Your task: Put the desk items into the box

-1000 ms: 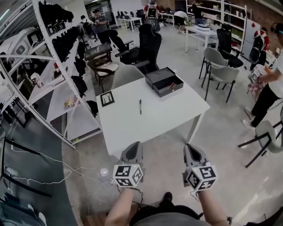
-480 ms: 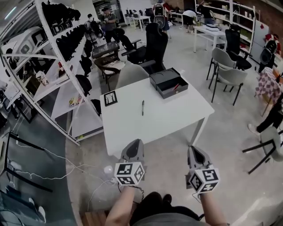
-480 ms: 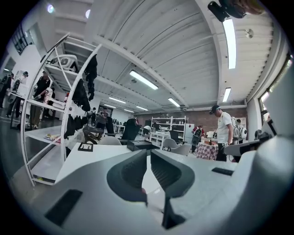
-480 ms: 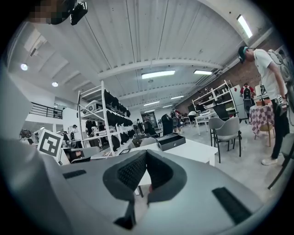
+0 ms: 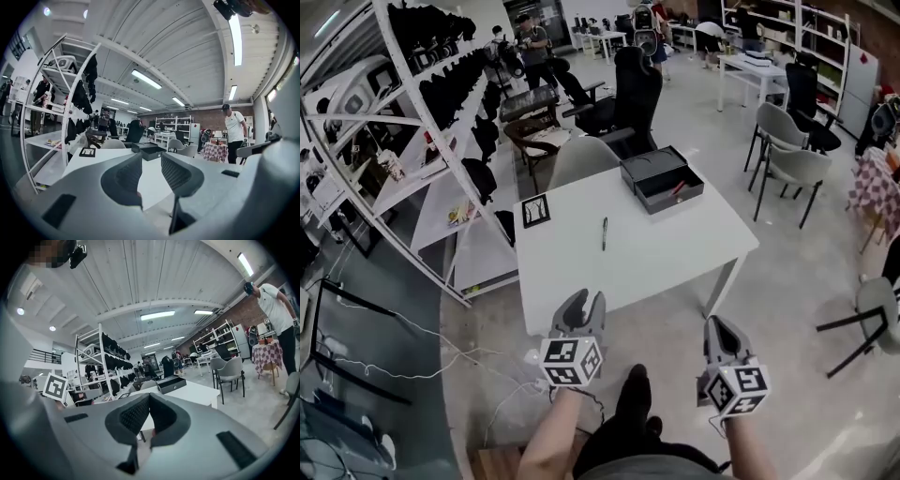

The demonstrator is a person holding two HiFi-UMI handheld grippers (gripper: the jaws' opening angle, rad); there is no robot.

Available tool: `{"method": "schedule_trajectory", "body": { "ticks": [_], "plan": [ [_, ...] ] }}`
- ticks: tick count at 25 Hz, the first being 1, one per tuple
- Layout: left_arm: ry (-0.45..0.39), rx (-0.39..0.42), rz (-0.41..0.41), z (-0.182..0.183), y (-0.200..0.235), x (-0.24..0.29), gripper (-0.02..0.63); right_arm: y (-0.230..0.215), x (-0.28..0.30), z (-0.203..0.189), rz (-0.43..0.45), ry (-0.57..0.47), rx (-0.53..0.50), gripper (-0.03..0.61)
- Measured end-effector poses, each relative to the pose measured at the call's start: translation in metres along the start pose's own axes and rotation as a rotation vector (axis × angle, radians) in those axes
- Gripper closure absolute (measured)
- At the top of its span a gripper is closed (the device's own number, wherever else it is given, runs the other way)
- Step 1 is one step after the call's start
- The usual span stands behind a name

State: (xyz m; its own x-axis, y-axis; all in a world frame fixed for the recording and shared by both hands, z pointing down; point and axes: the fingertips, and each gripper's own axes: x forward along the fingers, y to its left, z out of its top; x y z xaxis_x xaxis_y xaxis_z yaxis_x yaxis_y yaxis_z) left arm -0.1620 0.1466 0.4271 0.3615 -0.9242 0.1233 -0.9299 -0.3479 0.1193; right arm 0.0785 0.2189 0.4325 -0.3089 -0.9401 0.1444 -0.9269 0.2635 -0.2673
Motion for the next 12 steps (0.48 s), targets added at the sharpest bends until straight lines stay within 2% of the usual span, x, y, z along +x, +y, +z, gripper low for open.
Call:
{"method": "schedule_trajectory", "body": {
  "ticks": [12],
  "plan": [
    [0.004, -0.014, 0.014, 0.004, 0.029, 0.057, 0.472, -0.01, 0.049, 0.014, -0.006, -0.004, -0.01, 0.575]
  ]
}}
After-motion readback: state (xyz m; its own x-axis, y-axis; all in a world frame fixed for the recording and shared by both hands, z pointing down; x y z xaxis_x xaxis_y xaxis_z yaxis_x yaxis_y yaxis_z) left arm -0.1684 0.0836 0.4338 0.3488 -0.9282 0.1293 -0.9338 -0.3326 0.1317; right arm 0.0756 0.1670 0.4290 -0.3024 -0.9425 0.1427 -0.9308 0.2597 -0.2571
